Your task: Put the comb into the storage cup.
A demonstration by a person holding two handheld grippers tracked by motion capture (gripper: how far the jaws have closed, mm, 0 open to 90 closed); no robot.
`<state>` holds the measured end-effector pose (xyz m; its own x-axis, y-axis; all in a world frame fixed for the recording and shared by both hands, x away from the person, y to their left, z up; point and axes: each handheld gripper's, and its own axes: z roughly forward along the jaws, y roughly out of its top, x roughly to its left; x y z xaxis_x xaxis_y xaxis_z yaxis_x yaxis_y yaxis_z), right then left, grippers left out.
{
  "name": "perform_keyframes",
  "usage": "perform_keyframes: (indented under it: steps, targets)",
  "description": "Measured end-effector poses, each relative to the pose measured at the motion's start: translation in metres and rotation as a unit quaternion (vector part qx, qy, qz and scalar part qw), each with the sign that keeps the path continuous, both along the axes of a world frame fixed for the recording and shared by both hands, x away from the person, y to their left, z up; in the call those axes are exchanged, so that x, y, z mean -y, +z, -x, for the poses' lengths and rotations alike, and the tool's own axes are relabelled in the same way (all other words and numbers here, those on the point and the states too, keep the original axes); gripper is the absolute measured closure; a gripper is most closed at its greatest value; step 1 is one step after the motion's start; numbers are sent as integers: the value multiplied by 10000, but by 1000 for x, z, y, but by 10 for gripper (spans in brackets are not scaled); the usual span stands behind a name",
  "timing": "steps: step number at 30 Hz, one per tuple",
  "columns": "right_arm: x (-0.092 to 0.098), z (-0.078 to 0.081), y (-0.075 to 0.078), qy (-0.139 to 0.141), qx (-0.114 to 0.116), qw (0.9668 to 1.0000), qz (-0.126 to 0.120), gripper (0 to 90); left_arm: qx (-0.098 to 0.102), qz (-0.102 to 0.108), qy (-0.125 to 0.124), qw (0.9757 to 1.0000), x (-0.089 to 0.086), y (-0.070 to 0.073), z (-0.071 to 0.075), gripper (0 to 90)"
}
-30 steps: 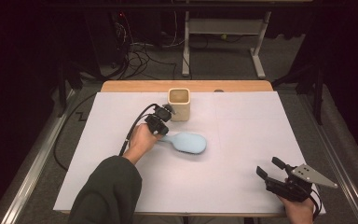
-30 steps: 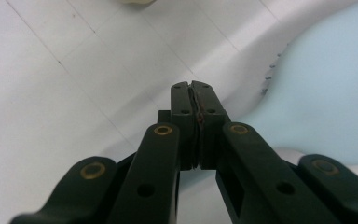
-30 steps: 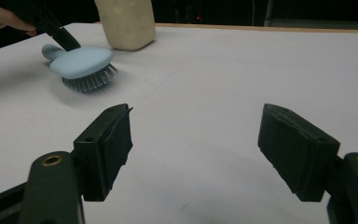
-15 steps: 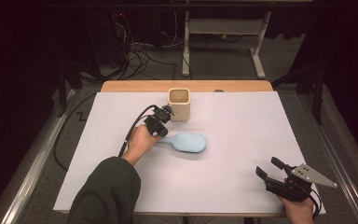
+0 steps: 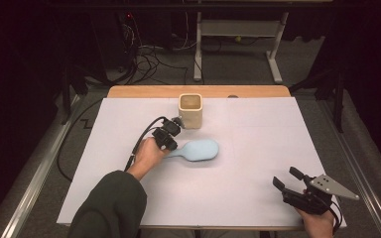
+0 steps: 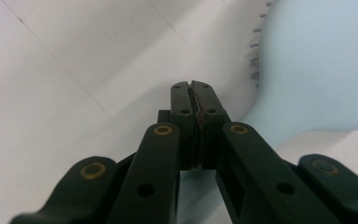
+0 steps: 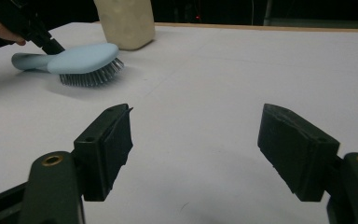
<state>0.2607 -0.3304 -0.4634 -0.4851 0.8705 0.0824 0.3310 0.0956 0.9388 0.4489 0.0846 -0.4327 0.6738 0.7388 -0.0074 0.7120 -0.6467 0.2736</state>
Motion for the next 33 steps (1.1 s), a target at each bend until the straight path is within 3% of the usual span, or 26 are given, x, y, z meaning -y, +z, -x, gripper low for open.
perform_keyframes:
  steps: [8,16,33]
  targets:
    - [1,0,0,-33,-27,10000,-27,264,-80,57,-2,10000,0,-3,5,881]
    - [1,0,0,-32,15,10000,-3,264,-92,295,64,9995,-6,-4,14,880]
    - [1,1,0,-60,9,10000,12,265,-126,506,149,9985,-19,-6,32,876]
